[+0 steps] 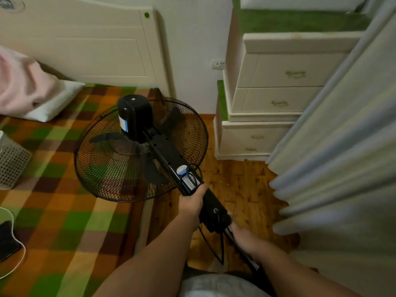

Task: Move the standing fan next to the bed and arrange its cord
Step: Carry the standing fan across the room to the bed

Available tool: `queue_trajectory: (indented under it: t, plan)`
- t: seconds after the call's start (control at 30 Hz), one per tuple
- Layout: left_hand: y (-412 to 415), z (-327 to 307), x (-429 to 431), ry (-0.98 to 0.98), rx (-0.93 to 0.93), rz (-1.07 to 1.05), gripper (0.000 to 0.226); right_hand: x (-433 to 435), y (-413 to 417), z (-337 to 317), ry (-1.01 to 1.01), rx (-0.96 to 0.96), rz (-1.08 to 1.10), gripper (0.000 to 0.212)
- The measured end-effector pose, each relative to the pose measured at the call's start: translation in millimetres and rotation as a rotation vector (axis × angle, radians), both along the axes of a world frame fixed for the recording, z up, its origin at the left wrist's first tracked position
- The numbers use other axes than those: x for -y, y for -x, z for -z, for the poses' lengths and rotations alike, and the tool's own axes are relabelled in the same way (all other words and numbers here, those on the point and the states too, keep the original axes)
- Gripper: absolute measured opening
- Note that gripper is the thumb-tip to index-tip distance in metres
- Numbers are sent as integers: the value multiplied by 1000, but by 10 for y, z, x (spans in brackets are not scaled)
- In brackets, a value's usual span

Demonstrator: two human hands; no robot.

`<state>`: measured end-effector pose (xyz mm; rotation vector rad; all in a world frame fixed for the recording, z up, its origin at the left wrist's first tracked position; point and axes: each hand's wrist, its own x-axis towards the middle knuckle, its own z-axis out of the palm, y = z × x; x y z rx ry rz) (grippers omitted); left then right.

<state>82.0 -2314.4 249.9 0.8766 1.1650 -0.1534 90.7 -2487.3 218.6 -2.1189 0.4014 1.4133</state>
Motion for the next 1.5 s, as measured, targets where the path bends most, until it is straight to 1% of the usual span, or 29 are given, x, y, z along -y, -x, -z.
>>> queue_trajectory:
  t: [0.1,0.2,0.33,0.4,0.53,0.63,0.7,0.83,0.9,0.97,1.1,1.23,1.3,1.37,1.4,1.43,1.5]
  plan:
    - [-202,35,-154,14,12,-19,66,-177,-201,-34,23,25,-16,106]
    - [-467,71,-374,15,37,-5,61,-415,-462,-85,49,28,-39,110]
    - [-840,98,-762,7,55,11,47,-787,-789,-102,40,56,-4,96]
    - [-1002,98,-983,5,65,22,44,-1002,-929,-103,36,72,15,93]
    - [-1248,120,-1462,16,72,31,59,-1488,-1118,-103,32,67,62,95]
    - [-1345,110,-1802,27,61,60,66,-1831,-1217,-90,39,65,76,100]
    - [-1419,112,-1971,21,69,76,69,-1989,-1291,-62,33,75,115,100]
    - [-1565,97,-2186,10,88,98,66,-2193,-1451,-34,53,76,158,113]
    - [-1589,110,-2273,28,96,98,61,-2288,-1487,-20,39,74,170,110]
    - [-1596,130,-2356,40,94,83,55,-2366,-1527,-5,14,68,171,113]
    - [-1654,108,-2481,39,97,23,58,-2507,-1665,7,-15,87,135,100]
    - [-1732,61,-2572,14,84,-18,55,-2609,-1837,0,27,90,73,97]
    - [-1768,66,-2614,12,80,-56,52,-2665,-1929,8,38,77,41,102]
    - [-1824,70,-2652,2,87,-98,50,-2718,-2036,25,45,66,-10,120]
    - [-1856,61,-2662,1,90,-117,51,-2736,-2091,36,47,60,-33,131]
    - [-1899,54,-2663,-1,87,-141,54,-2745,-2165,71,43,51,-57,138]
    - [-1955,33,-2674,-11,85,-172,61,-2762,-2271,121,55,45,-64,140]
